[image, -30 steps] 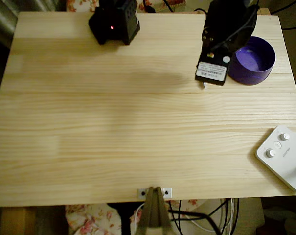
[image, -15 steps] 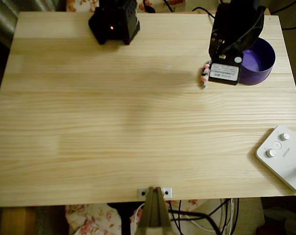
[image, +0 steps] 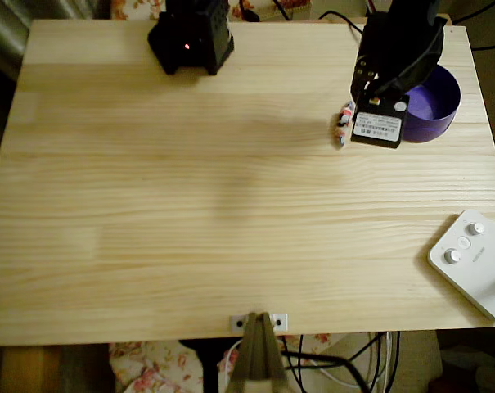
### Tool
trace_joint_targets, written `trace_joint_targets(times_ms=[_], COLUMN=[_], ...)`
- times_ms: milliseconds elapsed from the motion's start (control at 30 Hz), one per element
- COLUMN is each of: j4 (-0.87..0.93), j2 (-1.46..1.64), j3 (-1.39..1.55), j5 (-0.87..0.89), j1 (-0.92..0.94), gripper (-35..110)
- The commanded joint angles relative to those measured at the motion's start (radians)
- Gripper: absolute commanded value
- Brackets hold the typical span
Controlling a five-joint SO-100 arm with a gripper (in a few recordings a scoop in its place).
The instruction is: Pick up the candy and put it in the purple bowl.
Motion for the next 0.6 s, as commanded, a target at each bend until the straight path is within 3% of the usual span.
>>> trace_joint_targets(times_ms=[0, 567], j4=[0.002, 0.006], j2=[0.035, 0.034], j3=[-0.071, -0.003], j5=[0.071, 0.043], j1=[-0.009, 0.055], gripper=[13, 15])
